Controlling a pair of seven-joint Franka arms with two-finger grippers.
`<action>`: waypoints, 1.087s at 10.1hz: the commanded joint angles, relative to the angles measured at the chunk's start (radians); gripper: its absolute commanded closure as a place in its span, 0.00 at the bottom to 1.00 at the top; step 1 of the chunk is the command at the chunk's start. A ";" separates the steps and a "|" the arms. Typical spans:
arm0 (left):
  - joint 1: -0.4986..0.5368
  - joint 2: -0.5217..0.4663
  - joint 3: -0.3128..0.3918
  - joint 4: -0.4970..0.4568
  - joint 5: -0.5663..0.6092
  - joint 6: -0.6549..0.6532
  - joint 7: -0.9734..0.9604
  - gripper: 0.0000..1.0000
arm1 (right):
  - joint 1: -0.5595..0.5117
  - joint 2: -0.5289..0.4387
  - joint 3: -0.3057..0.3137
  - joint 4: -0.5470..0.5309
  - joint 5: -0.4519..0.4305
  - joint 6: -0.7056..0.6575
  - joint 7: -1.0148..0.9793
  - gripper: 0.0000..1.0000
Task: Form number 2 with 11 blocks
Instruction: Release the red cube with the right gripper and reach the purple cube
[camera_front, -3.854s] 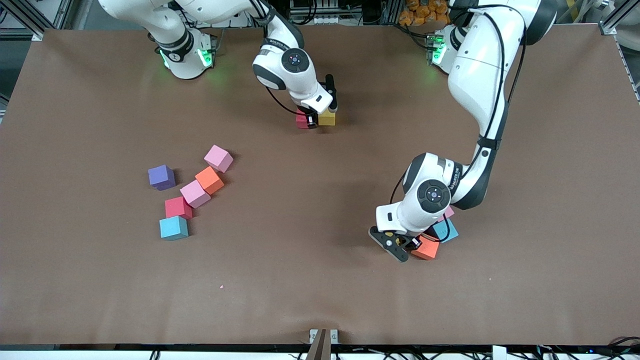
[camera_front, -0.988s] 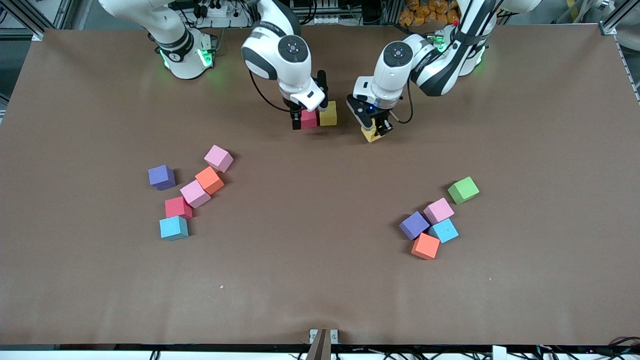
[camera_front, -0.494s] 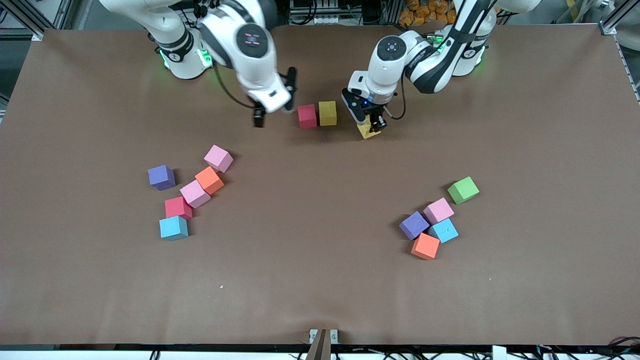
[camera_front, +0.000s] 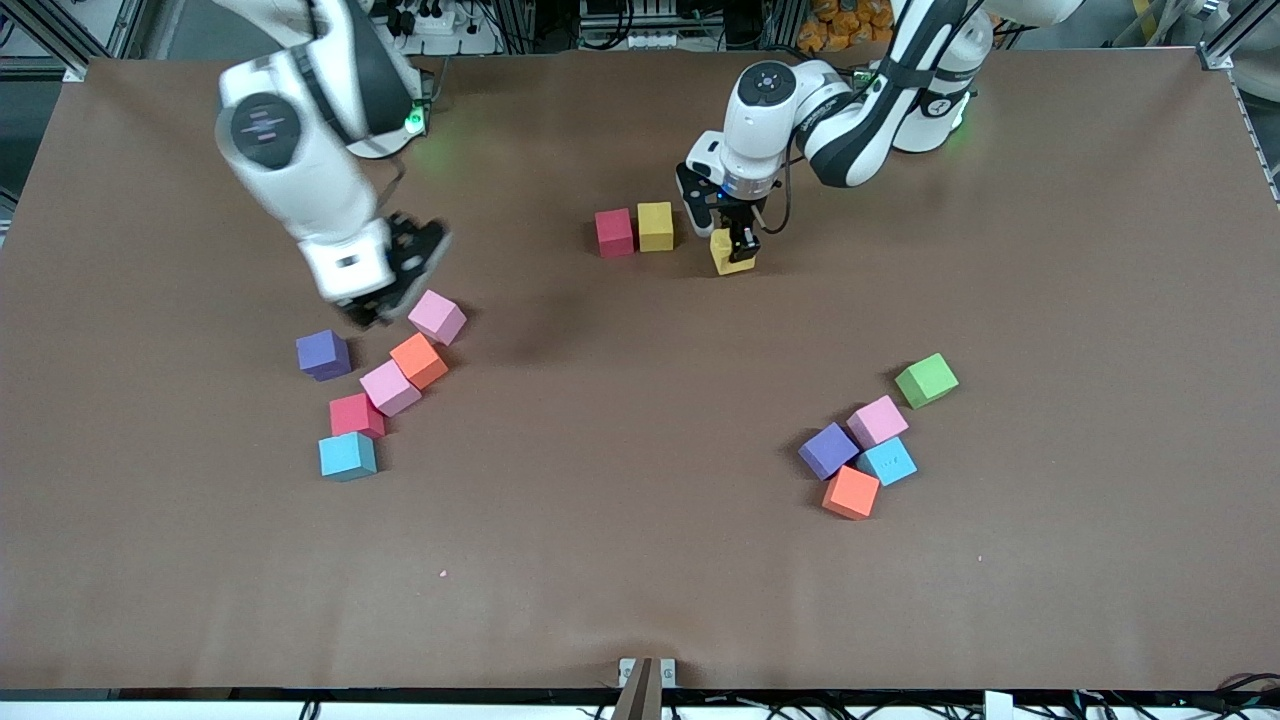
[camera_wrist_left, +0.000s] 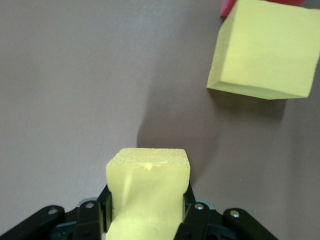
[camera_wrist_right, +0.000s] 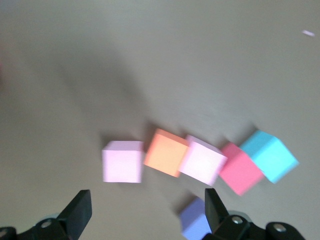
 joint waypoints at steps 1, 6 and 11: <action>-0.006 0.039 -0.002 0.006 0.052 0.044 -0.008 0.57 | -0.096 0.031 0.017 -0.015 0.023 0.042 0.010 0.00; -0.021 0.074 -0.014 0.021 0.073 0.057 -0.005 0.57 | -0.386 0.191 0.010 -0.099 0.012 0.198 0.016 0.00; -0.028 0.090 -0.051 0.031 0.073 0.057 -0.005 0.57 | -0.348 0.220 -0.026 -0.230 0.007 0.274 0.244 0.00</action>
